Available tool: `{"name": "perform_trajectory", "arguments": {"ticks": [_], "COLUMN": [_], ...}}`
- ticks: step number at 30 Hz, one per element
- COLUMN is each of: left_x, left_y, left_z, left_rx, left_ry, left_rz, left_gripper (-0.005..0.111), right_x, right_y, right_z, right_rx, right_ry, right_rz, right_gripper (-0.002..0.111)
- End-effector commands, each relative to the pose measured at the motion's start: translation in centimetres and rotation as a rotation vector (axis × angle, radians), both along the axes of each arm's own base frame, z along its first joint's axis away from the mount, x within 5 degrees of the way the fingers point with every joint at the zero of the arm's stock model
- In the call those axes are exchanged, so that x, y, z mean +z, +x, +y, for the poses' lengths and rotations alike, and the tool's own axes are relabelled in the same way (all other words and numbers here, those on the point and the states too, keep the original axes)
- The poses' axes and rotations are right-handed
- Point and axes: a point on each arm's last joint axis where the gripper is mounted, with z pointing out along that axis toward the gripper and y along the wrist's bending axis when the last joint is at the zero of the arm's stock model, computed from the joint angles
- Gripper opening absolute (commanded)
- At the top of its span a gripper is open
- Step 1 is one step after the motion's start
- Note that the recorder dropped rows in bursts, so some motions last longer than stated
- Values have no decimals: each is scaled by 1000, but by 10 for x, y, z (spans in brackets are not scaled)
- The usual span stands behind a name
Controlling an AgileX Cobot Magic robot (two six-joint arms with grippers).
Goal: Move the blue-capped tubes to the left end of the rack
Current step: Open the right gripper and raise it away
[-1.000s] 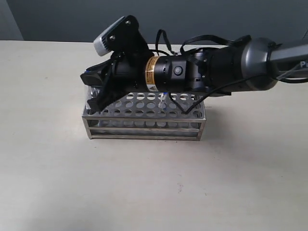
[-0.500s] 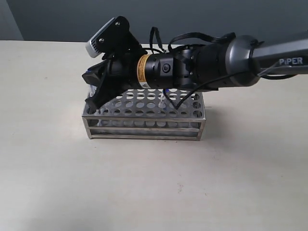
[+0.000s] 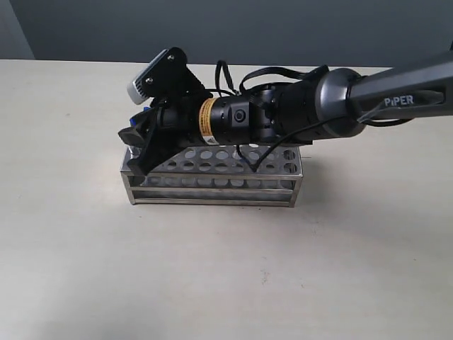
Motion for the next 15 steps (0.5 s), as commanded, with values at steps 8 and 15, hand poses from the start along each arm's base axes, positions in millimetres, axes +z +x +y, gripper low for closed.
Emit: {"name": "perform_trajectory", "arguments": {"ticks": [8,15], "left_x": [2,2], "left_y": [0,0], "left_z": [0,0], "left_rx": [-2,-2], "left_ry": [0,0], "left_rz": [-11,-11], "left_gripper": [1,1], "right_x": [88,73], "right_y": [17,36], "right_z": [-47,-119], "right_rx": [-207,-364], "right_ry": [121,147], "right_rz": [-77,-5], "right_gripper": [33,31]}}
